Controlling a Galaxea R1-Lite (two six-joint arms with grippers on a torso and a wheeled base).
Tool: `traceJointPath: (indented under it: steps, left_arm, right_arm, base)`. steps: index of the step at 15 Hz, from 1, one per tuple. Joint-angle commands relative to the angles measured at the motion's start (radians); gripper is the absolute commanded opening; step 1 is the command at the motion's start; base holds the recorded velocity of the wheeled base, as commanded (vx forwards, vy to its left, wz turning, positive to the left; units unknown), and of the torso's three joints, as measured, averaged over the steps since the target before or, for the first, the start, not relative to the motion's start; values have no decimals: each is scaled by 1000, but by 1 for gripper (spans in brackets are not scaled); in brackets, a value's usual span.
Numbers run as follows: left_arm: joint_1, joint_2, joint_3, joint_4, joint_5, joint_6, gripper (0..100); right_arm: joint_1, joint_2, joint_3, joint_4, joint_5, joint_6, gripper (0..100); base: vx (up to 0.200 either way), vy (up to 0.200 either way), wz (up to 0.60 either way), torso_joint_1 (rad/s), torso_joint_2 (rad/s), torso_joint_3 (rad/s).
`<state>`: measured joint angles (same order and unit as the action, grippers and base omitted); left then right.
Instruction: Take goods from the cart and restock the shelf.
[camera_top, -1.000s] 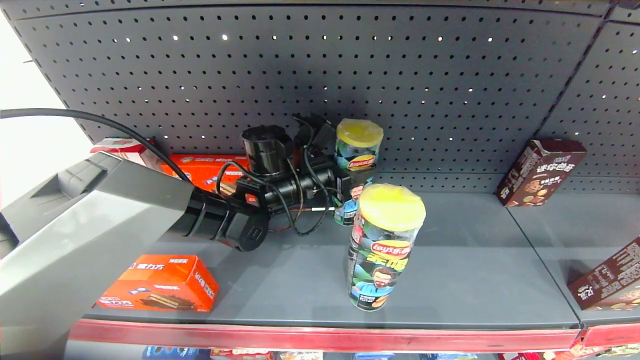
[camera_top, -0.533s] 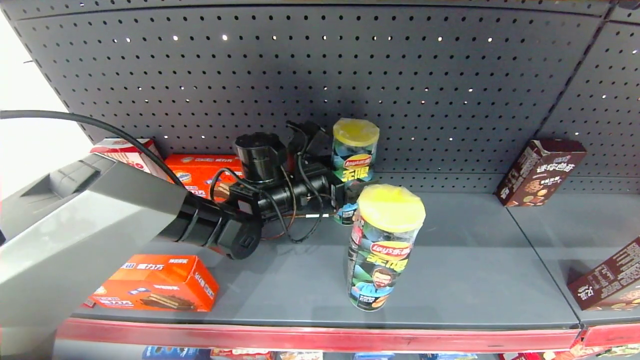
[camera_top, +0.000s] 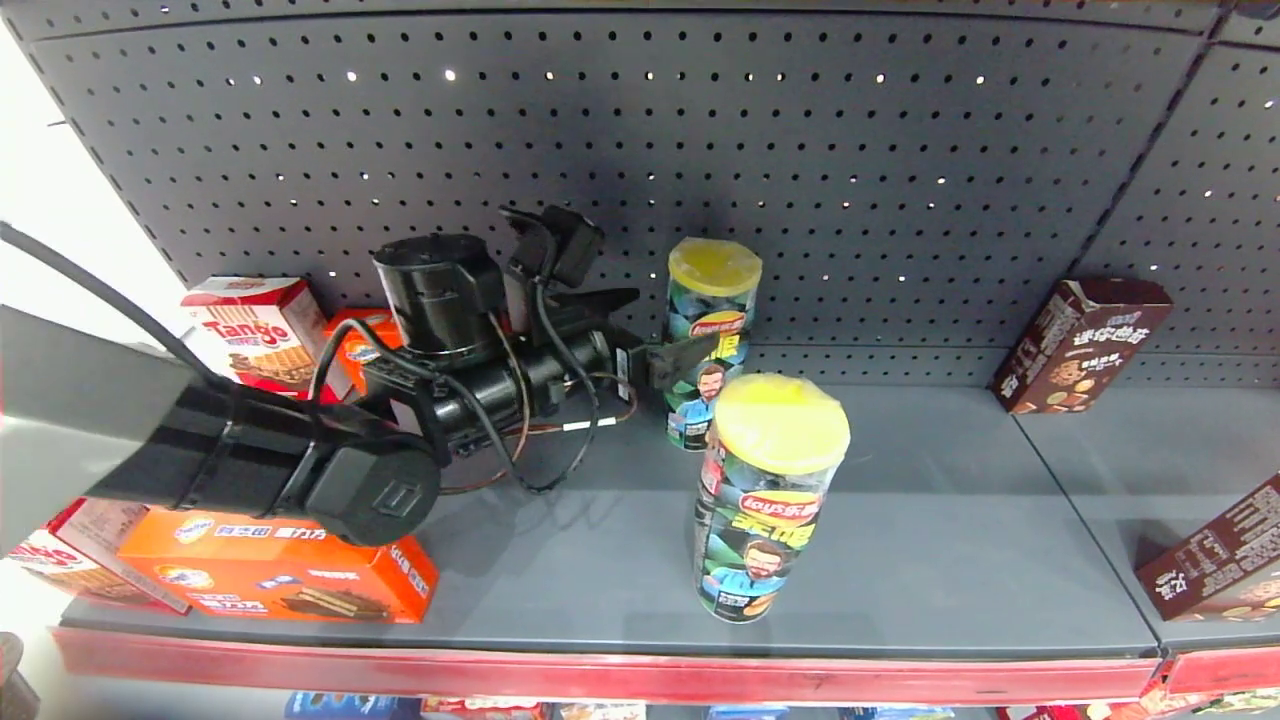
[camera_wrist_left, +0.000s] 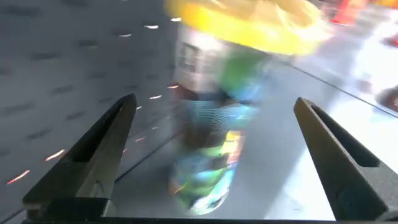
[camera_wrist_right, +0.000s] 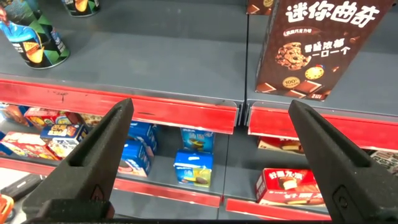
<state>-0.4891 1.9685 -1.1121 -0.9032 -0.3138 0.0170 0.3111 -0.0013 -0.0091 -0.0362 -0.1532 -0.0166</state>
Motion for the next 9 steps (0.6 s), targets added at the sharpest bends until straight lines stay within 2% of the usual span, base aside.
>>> traceJointPath:
  steps: [1, 2, 4, 6, 9]
  left_arm:
    - [3, -80, 43, 63, 101, 27, 100]
    - [1, -83, 54, 98, 162, 72, 100]
    - [3, -82, 69, 109, 168, 120, 100]
    - [3, -76, 64, 109, 171, 135, 100]
    - [3, -40, 44, 110, 177, 136, 100]
  right_arm:
    - [0, 1, 0, -1, 1, 0, 100]
    - [0, 1, 0, -1, 0, 0, 100]
    - [0, 1, 0, -1, 0, 0, 100]
    - [0, 1, 1, -1, 0, 0, 100]
    - [0, 1, 1, -1, 0, 1, 100]
  base:
    - [0, 0, 0, 0, 0, 0]
    - [0, 0, 0, 0, 0, 0]
    - [0, 0, 0, 0, 0, 0]
    - [0, 0, 0, 0, 0, 0]
    - [0, 0, 0, 0, 0, 0]
